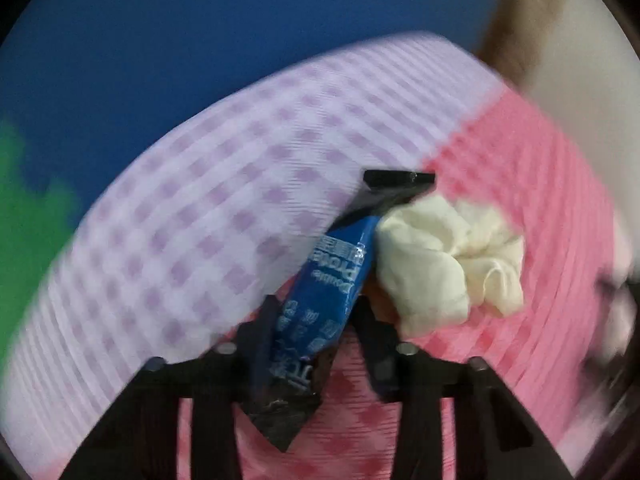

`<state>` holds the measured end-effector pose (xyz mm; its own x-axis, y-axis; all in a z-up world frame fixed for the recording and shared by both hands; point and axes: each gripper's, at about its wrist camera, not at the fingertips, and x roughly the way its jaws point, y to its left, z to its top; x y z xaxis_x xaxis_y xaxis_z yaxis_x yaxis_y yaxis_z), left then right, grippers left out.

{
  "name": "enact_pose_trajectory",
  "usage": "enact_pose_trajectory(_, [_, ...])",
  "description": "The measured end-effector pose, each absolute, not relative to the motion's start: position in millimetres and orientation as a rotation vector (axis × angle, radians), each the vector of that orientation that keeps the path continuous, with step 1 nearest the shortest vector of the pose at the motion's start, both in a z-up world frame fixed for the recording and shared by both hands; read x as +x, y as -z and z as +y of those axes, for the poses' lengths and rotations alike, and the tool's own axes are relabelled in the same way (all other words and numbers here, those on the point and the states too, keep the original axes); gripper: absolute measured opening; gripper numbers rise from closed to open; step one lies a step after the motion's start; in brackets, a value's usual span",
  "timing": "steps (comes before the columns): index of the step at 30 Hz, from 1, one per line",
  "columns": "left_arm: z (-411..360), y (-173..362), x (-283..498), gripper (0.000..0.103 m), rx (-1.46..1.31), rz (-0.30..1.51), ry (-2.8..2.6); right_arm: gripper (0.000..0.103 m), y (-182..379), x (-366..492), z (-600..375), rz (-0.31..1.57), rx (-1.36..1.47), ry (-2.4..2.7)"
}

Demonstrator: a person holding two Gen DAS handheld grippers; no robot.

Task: Organize soft objects
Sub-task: 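Carry the wrapper toward the tin while the right gripper grasps the cream scrunchie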

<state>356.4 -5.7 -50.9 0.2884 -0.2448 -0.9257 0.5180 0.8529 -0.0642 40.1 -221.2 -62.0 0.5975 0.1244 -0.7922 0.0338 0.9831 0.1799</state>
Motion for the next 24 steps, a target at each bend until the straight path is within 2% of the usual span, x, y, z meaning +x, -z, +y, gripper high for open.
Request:
enact_pose_trajectory(3, [-2, 49, 330, 0.025, 0.269, 1.143, 0.444, 0.1, 63, 41, -222, 0.936, 0.185, -0.051])
enact_pose_trajectory(13, [49, -4, 162, 0.024, -0.255, 1.075, 0.266, 0.1, 64, 42, -223, 0.936, 0.19, -0.051])
enact_pose_trajectory(24, [91, -30, 2, 0.025, -0.449, 1.004, 0.233, 0.101, 57, 40, -209, 0.929, 0.154, -0.125])
